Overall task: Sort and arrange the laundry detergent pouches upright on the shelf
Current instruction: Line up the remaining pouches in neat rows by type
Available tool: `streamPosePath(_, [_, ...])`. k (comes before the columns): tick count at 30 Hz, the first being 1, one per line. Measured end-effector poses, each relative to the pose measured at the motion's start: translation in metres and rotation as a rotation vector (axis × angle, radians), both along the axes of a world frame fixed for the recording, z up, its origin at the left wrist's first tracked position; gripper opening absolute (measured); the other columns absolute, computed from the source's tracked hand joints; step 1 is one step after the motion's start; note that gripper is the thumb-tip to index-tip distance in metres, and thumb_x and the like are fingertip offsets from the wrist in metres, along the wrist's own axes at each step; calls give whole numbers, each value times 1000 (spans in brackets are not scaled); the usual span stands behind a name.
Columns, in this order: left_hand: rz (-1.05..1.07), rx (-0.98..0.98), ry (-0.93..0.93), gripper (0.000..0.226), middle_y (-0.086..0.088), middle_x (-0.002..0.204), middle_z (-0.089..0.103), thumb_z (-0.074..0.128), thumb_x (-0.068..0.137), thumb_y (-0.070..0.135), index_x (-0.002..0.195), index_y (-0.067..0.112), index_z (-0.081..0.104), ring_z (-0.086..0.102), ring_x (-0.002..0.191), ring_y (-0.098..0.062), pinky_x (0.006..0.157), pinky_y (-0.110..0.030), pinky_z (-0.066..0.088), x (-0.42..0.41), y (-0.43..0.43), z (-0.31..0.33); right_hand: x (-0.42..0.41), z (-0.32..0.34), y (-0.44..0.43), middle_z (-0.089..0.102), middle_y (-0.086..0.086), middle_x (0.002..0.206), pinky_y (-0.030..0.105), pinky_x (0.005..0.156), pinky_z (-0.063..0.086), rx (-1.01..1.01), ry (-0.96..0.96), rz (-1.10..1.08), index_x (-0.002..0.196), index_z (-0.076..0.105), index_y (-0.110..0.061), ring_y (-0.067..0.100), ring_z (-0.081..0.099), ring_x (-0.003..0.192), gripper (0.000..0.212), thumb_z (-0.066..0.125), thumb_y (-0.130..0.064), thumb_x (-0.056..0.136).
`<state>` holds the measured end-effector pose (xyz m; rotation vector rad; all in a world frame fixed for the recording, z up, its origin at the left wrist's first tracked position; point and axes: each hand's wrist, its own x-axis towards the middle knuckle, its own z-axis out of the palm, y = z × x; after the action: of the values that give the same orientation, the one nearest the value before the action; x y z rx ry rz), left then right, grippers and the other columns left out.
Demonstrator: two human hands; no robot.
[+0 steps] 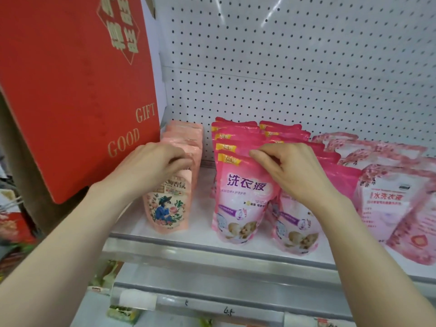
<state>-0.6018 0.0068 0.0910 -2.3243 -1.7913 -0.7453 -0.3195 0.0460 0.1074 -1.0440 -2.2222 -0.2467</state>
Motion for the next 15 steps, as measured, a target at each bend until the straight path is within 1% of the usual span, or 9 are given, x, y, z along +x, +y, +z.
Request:
streamPosePath(2, [19,72,-58,18,10,94,72,57,89,45,96,36,70,67,92,-20,78,-39,52,-4,15,6,1,8,6,66,-2,63,37,63,51,16,38,7,78,70,-19,18,60,59,47,44,-54,96])
streamPosePath(3, [43,74,-50,15,9,96,73,61,88,43,96,35,71,67,93,-20,79,-38,52,-6,23,11,1,13,9,71,-3,71,38,67,53,27,61,15,84,73,-20,18,65,65,41,48,-50,96])
streamPosePath(5, [109,-26,16,18,9,99,72,67,84,41,100,35,71,66,94,-18,79,-31,49,-9,38,20,1,25,18,76,-6,88,37,78,54,33,86,26,98,76,-21,14,68,77,22,60,-36,95])
streamPosePath(6, [130,-103,63,19,11,97,71,69,83,41,101,35,72,66,91,-16,76,-28,47,-9,43,24,0,31,23,76,-7,95,37,82,54,15,64,21,103,76,-22,13,68,82,18,64,-30,93])
streamPosePath(8, [144,-239,135,15,14,87,67,70,83,41,96,34,73,62,70,-8,73,-27,47,-8,52,30,-1,42,35,75,-6,103,37,89,52,-76,-46,-19,111,74,-24,14,68,93,22,67,-28,91])
streamPosePath(9, [151,-286,146,11,14,82,66,69,84,41,92,33,74,58,61,-4,72,-29,50,-7,55,32,-2,46,41,75,-5,106,39,91,52,-133,-112,-43,113,73,-25,16,68,96,25,68,-31,90])
streamPosePath(10, [158,-310,148,10,14,78,65,68,85,40,88,32,74,57,59,-3,72,-30,52,-8,57,32,-4,49,45,74,-5,107,39,92,52,-185,-169,-57,114,72,-26,16,68,98,26,69,-33,89])
streamPosePath(12, [161,-330,146,10,14,74,64,68,85,40,86,32,74,60,66,-7,71,-31,51,-11,60,33,-7,52,52,74,-7,107,37,94,52,-271,-243,-58,111,74,-26,13,67,97,24,71,-33,88])
streamPosePath(15, [161,-344,134,11,13,76,67,68,84,42,83,33,73,63,70,-10,74,-35,53,-14,61,31,-12,53,56,75,-8,101,33,90,52,-286,-251,-55,103,77,-25,10,67,92,15,71,-27,89])
